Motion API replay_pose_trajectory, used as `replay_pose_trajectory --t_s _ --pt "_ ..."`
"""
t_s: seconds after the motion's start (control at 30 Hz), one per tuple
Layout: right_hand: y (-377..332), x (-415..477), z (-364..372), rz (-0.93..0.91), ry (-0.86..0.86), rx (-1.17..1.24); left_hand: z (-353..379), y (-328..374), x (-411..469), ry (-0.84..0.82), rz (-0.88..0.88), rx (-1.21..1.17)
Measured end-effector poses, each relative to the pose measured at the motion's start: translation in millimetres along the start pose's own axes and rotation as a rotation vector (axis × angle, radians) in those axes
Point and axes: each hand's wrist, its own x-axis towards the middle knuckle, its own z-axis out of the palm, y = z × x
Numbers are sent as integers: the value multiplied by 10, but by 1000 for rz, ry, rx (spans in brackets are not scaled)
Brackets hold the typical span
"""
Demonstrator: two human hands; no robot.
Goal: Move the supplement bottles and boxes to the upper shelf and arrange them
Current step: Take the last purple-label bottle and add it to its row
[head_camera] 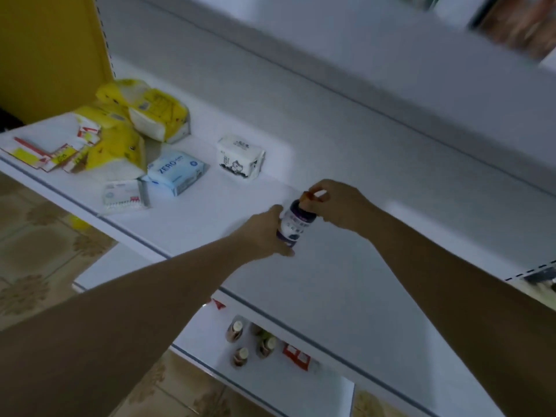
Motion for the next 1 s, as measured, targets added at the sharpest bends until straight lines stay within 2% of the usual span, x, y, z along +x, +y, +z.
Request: replay_pose_trajectory --t_s 0.1,0.23,0.43,0.5,0.6,0.77,1.0 --pt "-355 -390 -162 -50 17 34 -232 100 -426 -7 22 -112" --pt "-754 -965 -296 -96 -5 126 -515 200 -968 39 34 -95" --pt "-1254 -1660 -378 -96 -107 335 -895 410 -1722 -75 59 -129" --pt "-1450 -1842 -444 -129 -119 362 -1072 501 -1925 -146 73 -82" --pt "-1753 -2069 -681 -230 -133 315 -1397 596 -2149 -193 49 137" --pt "-2166 -2295 -1336 -307 56 345 -1993 869 -2406 -30 22 458" --pt "-2555 -2469 -1992 -341 357 241 -2629 1228 -2562 189 46 655"
